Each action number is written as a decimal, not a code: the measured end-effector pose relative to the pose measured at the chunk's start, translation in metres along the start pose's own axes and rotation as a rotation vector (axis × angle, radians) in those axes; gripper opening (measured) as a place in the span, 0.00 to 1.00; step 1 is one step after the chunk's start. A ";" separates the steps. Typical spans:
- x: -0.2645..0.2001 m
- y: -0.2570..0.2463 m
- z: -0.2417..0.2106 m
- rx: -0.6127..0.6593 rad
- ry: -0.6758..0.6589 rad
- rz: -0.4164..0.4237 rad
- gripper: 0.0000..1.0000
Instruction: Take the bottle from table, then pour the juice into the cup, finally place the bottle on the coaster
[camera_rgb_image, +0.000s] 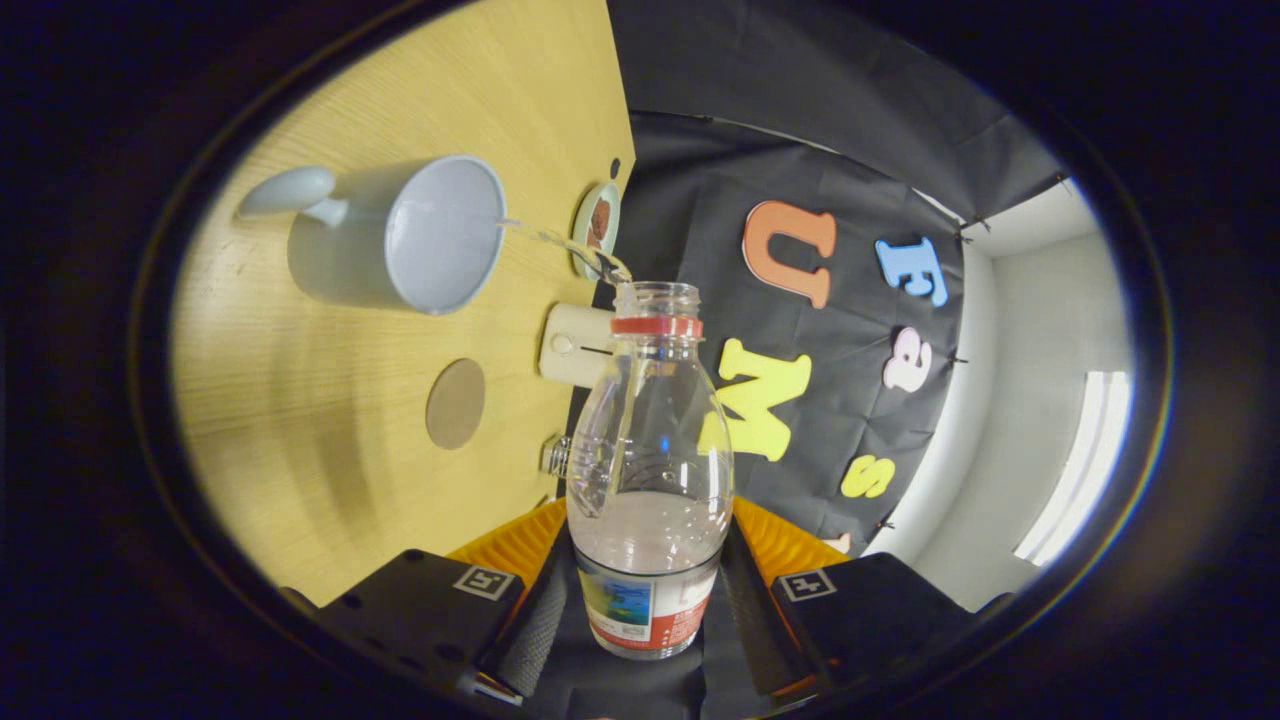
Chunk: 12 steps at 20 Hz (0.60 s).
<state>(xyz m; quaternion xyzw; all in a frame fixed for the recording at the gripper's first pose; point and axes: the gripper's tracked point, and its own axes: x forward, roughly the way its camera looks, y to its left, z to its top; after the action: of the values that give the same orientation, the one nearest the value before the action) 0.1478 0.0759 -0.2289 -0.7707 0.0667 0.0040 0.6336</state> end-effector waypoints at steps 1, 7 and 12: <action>-0.001 0.000 -0.001 -0.005 0.005 -0.001 0.81; 0.001 -0.002 -0.001 -0.039 0.015 -0.005 0.81; -0.003 -0.003 0.001 -0.051 0.018 -0.014 0.81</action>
<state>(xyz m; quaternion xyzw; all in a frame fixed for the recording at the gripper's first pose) 0.1450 0.0781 -0.2262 -0.7872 0.0668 -0.0056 0.6131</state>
